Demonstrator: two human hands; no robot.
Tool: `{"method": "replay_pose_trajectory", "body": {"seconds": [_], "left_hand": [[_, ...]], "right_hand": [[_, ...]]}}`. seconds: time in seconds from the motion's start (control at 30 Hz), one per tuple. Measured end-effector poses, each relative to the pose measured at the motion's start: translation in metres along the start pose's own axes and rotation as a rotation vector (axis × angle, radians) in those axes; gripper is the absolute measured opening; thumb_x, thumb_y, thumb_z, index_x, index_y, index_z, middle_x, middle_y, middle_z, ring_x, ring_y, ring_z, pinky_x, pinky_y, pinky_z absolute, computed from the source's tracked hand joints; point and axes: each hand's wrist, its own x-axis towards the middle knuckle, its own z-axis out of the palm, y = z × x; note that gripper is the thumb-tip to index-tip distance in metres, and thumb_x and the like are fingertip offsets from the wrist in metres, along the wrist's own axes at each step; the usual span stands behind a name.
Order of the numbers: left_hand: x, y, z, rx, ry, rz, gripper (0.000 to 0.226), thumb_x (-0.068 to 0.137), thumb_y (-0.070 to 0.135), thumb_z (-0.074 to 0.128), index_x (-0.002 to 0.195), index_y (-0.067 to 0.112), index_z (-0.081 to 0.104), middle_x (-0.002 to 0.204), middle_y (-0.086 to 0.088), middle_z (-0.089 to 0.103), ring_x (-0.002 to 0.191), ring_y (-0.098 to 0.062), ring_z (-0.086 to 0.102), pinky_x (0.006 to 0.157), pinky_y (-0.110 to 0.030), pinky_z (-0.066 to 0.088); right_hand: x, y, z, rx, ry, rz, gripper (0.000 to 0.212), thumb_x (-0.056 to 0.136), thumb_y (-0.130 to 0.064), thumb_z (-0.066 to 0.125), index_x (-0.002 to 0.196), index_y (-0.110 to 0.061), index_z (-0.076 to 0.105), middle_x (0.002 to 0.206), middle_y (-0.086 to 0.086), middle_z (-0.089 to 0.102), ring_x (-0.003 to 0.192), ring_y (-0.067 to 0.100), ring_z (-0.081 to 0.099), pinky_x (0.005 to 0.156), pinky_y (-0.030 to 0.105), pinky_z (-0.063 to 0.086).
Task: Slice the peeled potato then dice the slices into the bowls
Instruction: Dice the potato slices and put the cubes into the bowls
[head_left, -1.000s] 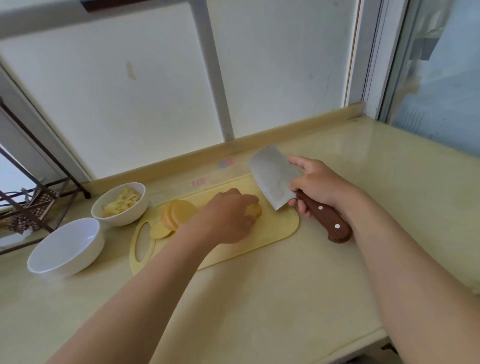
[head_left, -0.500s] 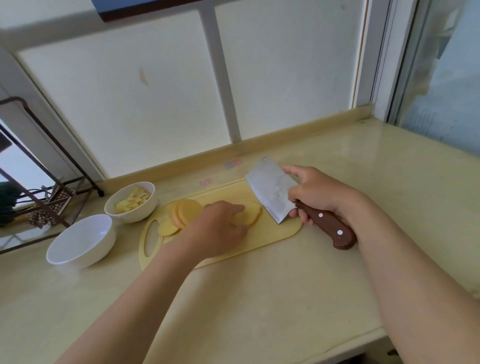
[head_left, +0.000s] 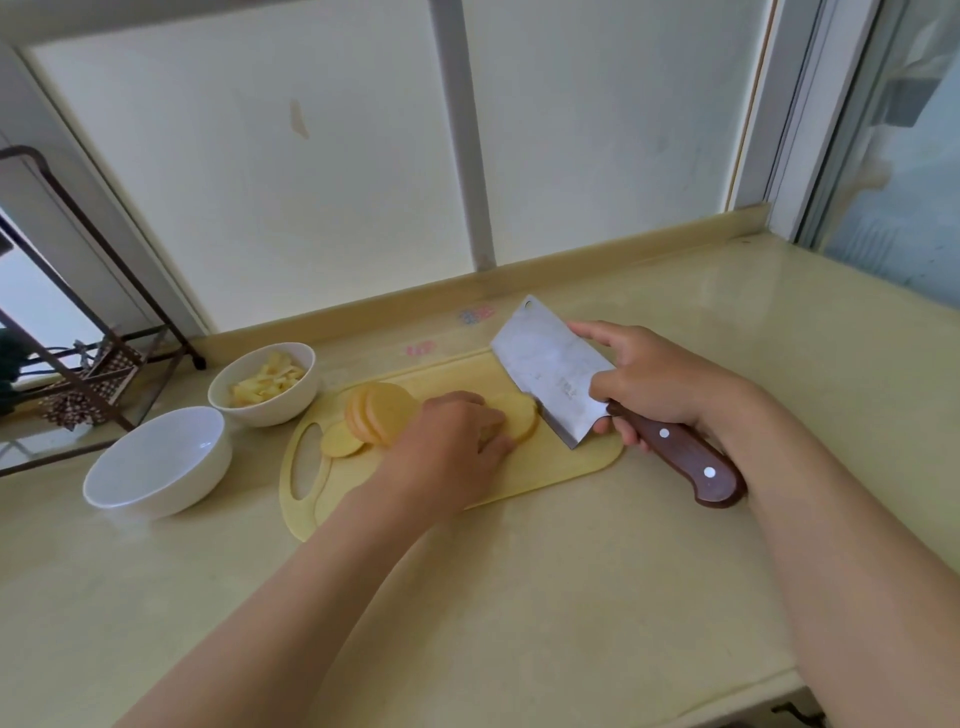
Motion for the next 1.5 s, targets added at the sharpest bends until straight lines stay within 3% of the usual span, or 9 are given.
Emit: {"method": "replay_pose_trajectory", "body": {"seconds": [0.3,0.4,0.47,0.7,0.93,1.1,1.27,1.37,1.5], "left_hand": [[0.003,0.003,0.006,0.016,0.019,0.000,0.032,0.092,0.034,0.058,0.109,0.009,0.068,0.118,-0.004,0.058,0.108,-0.024,0.055,0.092,-0.037,0.046],[0.008,-0.001,0.003,0.003,-0.005,0.149,0.033,0.090,0.029,0.060,0.120,0.017,0.066,0.130,-0.001,0.053,0.116,-0.023,0.052,0.096,-0.033,0.044],[0.011,-0.005,0.001,-0.008,-0.027,0.283,0.027,0.088,0.023,0.061,0.113,0.017,0.070,0.124,-0.003,0.057,0.111,-0.024,0.056,0.093,-0.034,0.047],[0.014,-0.022,0.009,-0.009,0.072,0.507,0.021,0.093,0.025,0.057,0.103,0.016,0.072,0.106,0.000,0.064,0.092,-0.021,0.059,0.079,-0.036,0.051],[0.018,-0.031,0.021,-0.075,0.142,0.548,0.019,0.093,0.023,0.058,0.098,0.013,0.073,0.102,-0.001,0.065,0.086,-0.022,0.060,0.072,-0.036,0.052],[0.019,-0.034,0.024,-0.089,0.160,0.549,0.020,0.093,0.025,0.055,0.092,0.014,0.072,0.099,-0.001,0.064,0.085,-0.024,0.058,0.072,-0.037,0.051],[0.020,-0.034,0.026,-0.077,0.157,0.557,0.022,0.094,0.027,0.052,0.091,0.014,0.069,0.098,-0.001,0.062,0.085,-0.024,0.056,0.073,-0.039,0.049],[0.020,-0.034,0.026,-0.073,0.160,0.566,0.021,0.093,0.026,0.052,0.092,0.015,0.069,0.097,-0.001,0.062,0.084,-0.024,0.055,0.074,-0.038,0.049],[0.021,-0.035,0.026,-0.064,0.163,0.569,0.021,0.093,0.026,0.051,0.090,0.014,0.068,0.096,-0.001,0.060,0.082,-0.025,0.054,0.072,-0.039,0.048]], "right_hand": [[0.001,-0.002,0.002,-0.025,-0.003,0.011,0.078,0.091,0.002,0.043,0.154,-0.043,0.038,0.088,0.010,0.073,0.055,0.019,0.069,0.053,0.037,0.053],[0.001,0.000,0.000,-0.009,0.027,0.027,0.077,0.091,0.002,0.042,0.153,-0.044,0.039,0.074,0.006,0.073,0.064,0.023,0.072,0.049,0.034,0.051],[-0.001,0.001,-0.003,-0.005,0.044,0.031,0.078,0.091,0.003,0.041,0.152,-0.045,0.040,0.064,0.005,0.071,0.066,0.025,0.072,0.048,0.033,0.051],[-0.002,-0.003,-0.003,-0.038,0.048,0.032,0.079,0.091,0.004,0.041,0.155,-0.043,0.038,0.061,0.004,0.069,0.047,0.017,0.063,0.048,0.033,0.050],[-0.020,-0.018,0.003,-0.122,0.100,-0.018,0.080,0.090,0.004,0.041,0.149,-0.049,0.041,0.059,0.008,0.069,0.045,0.016,0.061,0.047,0.033,0.051],[-0.022,-0.030,0.015,-0.253,0.087,0.008,0.083,0.092,-0.001,0.042,0.158,-0.048,0.024,0.041,-0.012,0.058,0.072,0.026,0.077,0.053,0.032,0.055],[-0.026,-0.039,0.019,-0.310,0.093,0.033,0.085,0.091,-0.004,0.043,0.160,-0.049,0.019,0.041,-0.006,0.060,0.076,0.032,0.077,0.068,0.038,0.062],[-0.029,-0.044,0.020,-0.345,0.091,0.039,0.085,0.091,-0.005,0.043,0.160,-0.049,0.020,0.041,-0.010,0.059,0.073,0.029,0.077,0.049,0.024,0.051],[-0.028,-0.049,0.025,-0.404,0.091,0.029,0.086,0.090,-0.005,0.045,0.161,-0.046,0.020,0.059,-0.012,0.064,0.052,0.018,0.070,0.043,0.022,0.047]]}}
